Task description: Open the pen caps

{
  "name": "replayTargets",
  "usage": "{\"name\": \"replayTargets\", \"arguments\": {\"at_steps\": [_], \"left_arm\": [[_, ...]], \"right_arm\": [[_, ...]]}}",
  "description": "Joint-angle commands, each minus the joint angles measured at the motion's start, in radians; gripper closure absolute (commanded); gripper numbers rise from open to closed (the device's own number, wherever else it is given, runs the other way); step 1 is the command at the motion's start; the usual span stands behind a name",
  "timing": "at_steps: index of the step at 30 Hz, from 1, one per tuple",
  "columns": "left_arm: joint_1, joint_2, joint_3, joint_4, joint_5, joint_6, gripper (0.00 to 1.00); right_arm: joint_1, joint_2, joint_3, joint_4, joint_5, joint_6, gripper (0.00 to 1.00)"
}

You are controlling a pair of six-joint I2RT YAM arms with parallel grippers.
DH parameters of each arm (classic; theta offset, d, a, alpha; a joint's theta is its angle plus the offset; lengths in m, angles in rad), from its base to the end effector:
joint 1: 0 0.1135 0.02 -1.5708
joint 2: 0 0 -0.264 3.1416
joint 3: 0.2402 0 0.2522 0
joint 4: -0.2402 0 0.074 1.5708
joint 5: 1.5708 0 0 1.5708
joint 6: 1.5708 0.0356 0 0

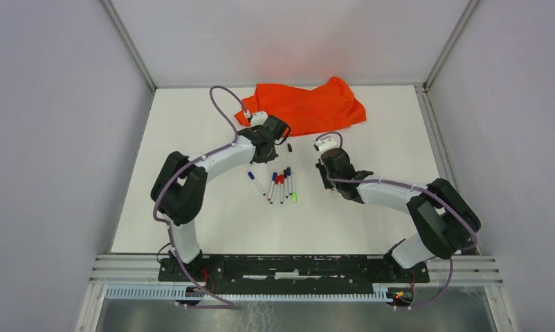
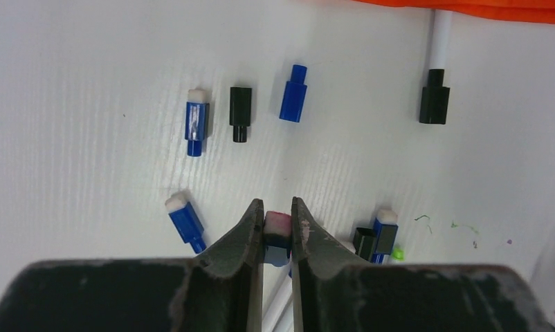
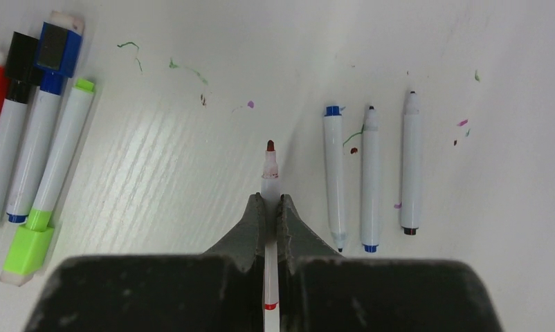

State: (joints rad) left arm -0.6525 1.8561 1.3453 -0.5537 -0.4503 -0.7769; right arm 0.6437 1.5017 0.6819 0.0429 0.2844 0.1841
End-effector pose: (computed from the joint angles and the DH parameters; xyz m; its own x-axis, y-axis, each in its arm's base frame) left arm 0.3183 -0.2237 0.2067 -0.7612 -0.2127 -0.6127 -0.2169 0.9738 -0.0686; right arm 0.2379 0.1660 0.1629 -0.6275 -0.2511 -0.7371 -0.3063 0.9499 -0.0628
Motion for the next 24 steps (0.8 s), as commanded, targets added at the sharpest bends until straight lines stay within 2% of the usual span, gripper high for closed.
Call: {"name": "replayTargets", "arguments": {"at_steps": [1,5,13,18,24], "left_arm": [[0.017,0.028,0.046,-0.043,-0.042,0.049,0.90],[0.029,0.048,0.039,-0.047,-0.036,0.051,0.84],[0.048,0.068,0.011,-0.027,-0.032,0.055,0.80],[0.059,0.069,-0.004,-0.016,-0.023,0.063,0.69],[0.069,0.059,-0.022,0.002,-0.013,0.066,0.59]], "right_arm": [[-0.009,0.034,0.064,0.006,-0.024,-0.032,1.00],[-0.019,0.064,0.080,0.010,-0.029,-0.045,0.98],[-0.030,0.103,0.099,0.005,-0.024,-0.061,0.79],[-0.032,0.101,0.107,0.001,-0.020,-0.072,0.63],[-0.031,0.062,0.123,-0.002,-0.039,-0.076,0.57]]}}
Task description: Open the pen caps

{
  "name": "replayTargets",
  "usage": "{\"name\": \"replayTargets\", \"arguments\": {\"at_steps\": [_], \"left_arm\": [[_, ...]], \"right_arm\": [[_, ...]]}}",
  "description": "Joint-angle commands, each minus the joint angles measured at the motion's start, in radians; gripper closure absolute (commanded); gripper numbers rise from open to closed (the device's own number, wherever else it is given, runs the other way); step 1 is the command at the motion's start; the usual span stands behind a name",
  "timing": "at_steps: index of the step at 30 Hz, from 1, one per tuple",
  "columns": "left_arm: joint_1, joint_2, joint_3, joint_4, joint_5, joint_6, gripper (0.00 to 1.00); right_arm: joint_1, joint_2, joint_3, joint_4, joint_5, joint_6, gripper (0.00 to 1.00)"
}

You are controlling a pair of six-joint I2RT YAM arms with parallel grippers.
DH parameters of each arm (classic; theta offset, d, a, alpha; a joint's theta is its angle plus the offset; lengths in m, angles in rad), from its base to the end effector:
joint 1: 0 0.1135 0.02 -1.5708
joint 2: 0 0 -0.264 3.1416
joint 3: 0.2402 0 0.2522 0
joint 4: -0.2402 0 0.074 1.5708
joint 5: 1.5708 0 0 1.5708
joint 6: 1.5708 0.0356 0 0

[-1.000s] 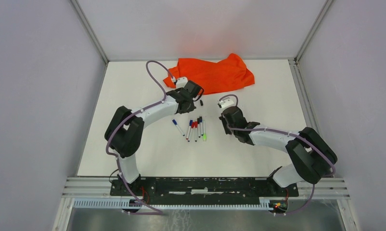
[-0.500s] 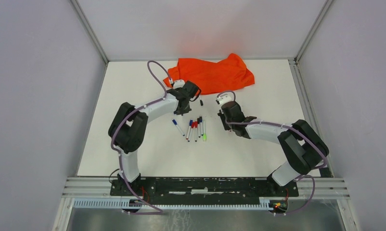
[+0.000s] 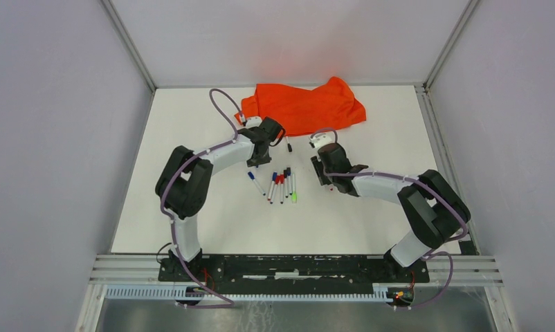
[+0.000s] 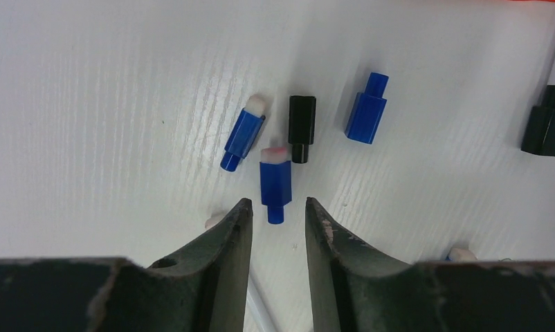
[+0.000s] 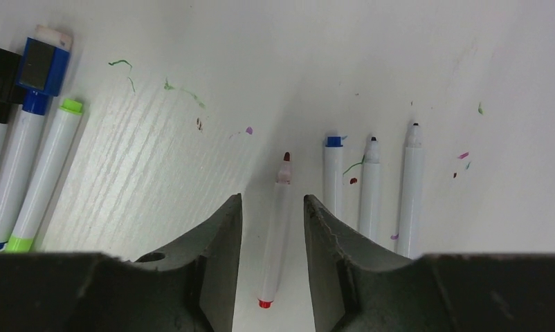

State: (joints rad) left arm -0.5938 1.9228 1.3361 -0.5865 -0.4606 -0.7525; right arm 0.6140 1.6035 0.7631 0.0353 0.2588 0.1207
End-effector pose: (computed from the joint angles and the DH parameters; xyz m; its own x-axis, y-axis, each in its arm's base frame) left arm 0.3315 -0.2047 0.1780 -0.8029 -0.1967 -0.5627 -0.2605 0.9649 0.0345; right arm 0.2602 0.1722 0.1568 -0.6345 -0.3049 -0.7102 -0.3380 0.9358 -0.0997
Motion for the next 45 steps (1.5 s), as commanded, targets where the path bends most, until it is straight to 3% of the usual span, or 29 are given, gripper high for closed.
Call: {"name": "replayTargets", "arguments": {"at_steps": [1,7,22,45], "left_arm": [[0.011,-0.010,-0.015,0.037,-0.001,0.041,0.59],[0.012,-0.050,-0.026,0.051,0.007,0.032,0.59],[0.011,-0.258,-0.155,0.199,0.150,-0.023,0.58],[0.012,-0.323,-0.219,0.241,0.145,-0.037,0.59]], "right_arm": [[-0.001,-0.051,0.044,0.006,-0.019,-0.008,0.57],[0.042,-0.069,0.094,-0.014,-0.058,0.029,0.56],[0.178,0.117,0.280,-0.128,-0.031,0.169,0.59],[0.210,0.238,0.308,-0.159,0.005,0.198,0.63]]}}
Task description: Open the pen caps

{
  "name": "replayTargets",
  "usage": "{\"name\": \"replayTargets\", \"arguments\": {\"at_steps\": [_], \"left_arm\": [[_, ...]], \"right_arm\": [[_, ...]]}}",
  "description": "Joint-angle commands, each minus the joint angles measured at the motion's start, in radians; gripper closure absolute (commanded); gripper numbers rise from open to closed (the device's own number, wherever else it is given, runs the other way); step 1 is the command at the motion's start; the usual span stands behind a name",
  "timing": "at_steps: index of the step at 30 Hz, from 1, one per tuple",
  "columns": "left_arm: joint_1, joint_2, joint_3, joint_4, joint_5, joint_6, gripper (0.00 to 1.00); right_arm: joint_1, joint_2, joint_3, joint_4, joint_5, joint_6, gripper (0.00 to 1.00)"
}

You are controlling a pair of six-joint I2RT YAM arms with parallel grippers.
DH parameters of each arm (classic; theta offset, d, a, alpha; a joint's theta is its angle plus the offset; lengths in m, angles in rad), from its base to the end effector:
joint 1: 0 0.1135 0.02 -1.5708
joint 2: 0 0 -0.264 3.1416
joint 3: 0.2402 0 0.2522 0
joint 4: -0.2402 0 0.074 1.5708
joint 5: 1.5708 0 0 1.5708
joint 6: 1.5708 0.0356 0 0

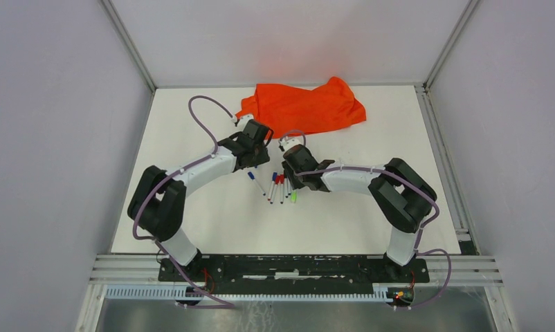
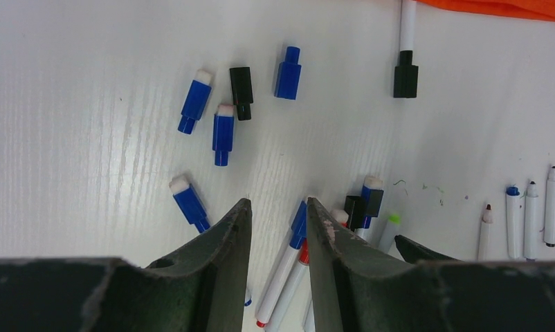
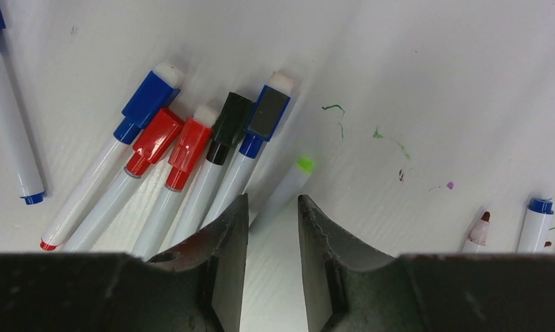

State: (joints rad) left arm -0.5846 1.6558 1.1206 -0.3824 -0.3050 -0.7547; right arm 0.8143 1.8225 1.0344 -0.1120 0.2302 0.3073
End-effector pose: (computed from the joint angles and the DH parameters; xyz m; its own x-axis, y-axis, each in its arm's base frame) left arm 0.2972 -0.1839 0.2175 -0.7388 -0.2947 -0.6061 -0.1811 0.9531 -0.2426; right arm 0.2589 0.2625 0.1527 -0.6972 -0.3097 -0.6465 -0.4195 0.9076 0.0176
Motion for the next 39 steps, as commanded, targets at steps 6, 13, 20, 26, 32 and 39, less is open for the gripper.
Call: {"name": "replayTargets", "arguments": {"at_steps": [6,13,20,26,32,39], "left_arm": [[0.003,-0.073,-0.008,0.039,-0.016,-0.037,0.59],[0.003,-0.090,-0.015,0.043,-0.003,-0.047,0.59],[0.002,-0.140,-0.073,0.094,0.034,-0.045,0.58],[0.003,-0.223,-0.214,0.251,0.179,-0.066,0.52],[-0.014,-0.318,-0.420,0.569,0.379,-0.092,0.52],[-0.100,-0.329,-0.532,0.782,0.430,-0.080,0.52]], "right_arm": [[0.011,0.029,0.034,-0.055,0.063,0.008,0.67],[0.011,0.031,-0.006,-0.070,0.062,0.030,0.77],[0.009,0.019,-0.067,-0.003,0.017,0.060,1.00],[-0.004,-0.066,-0.117,0.065,-0.013,0.047,1.00],[-0.048,-0.204,-0.221,0.232,-0.126,0.101,1.00],[-0.087,-0.312,-0.348,0.480,-0.305,0.235,1.00]]}}
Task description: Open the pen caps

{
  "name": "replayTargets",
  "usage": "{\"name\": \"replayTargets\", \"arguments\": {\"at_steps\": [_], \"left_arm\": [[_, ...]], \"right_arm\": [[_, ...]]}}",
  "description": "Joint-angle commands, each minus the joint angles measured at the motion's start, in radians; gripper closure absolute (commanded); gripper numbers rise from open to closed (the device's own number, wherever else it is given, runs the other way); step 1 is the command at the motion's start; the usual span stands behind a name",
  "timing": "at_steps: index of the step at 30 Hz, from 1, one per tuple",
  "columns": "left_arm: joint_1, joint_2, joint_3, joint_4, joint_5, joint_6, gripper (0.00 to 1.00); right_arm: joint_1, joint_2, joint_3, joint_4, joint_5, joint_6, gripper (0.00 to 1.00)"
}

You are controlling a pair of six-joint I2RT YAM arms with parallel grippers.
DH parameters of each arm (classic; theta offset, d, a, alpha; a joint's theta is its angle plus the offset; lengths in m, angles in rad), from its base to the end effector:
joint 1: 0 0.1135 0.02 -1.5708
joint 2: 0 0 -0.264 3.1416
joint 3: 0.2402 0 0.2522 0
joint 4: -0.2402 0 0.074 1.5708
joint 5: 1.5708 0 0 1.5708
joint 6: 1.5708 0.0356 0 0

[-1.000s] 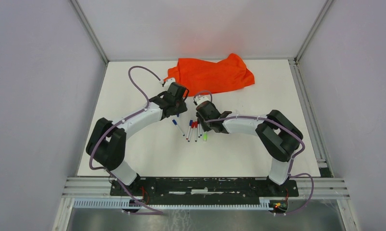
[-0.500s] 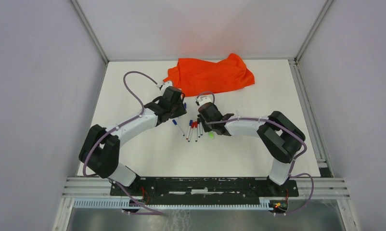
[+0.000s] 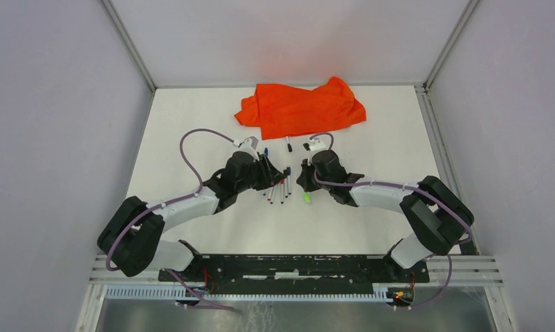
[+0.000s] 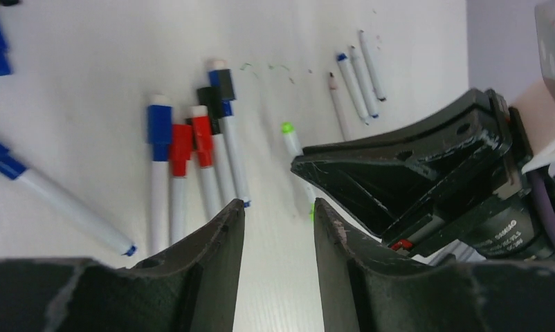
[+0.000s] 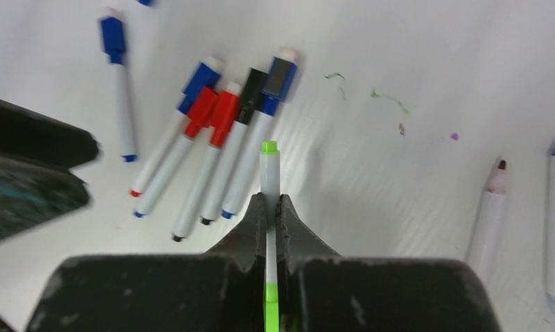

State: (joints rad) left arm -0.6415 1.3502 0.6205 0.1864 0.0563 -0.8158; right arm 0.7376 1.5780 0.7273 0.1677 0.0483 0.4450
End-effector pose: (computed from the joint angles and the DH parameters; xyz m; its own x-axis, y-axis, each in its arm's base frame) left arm 0.2220 -0.1683 0.1959 -0.7471 -0.3496 -0.5654 0.1342 0.7537 -0.6433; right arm 0.2332 0.2096 0.1638 -0.6988 -0.0540 -0.7133 -0.3802 0.8727 0.3064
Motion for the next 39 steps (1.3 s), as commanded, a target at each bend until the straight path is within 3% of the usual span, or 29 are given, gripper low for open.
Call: {"name": "replayTargets", "arguments": {"at_steps": [1,8,23,39], "left_arm": [[-0.055,-0.016,-0.039,0.236,0.076,-0.017,0.52],[-0.097,0.041,-0.067,0.343,0.128,-0.014,0.52],[-0.118,0.059,-0.125,0.436,0.156,-0.029,0.53],[-0.132,0.074,-0.170,0.494,0.146,-0.059,0.52]], "right_arm": [[-0.015,-0.079,-0.055,0.241,-0.143,0.123,1.00],[-0.048,-0.135,-0.129,0.418,-0.252,0.236,1.00],[-0.097,-0.154,-0.227,0.643,-0.323,0.398,1.00],[-0.110,-0.137,-0.248,0.745,-0.346,0.460,1.00]]}}
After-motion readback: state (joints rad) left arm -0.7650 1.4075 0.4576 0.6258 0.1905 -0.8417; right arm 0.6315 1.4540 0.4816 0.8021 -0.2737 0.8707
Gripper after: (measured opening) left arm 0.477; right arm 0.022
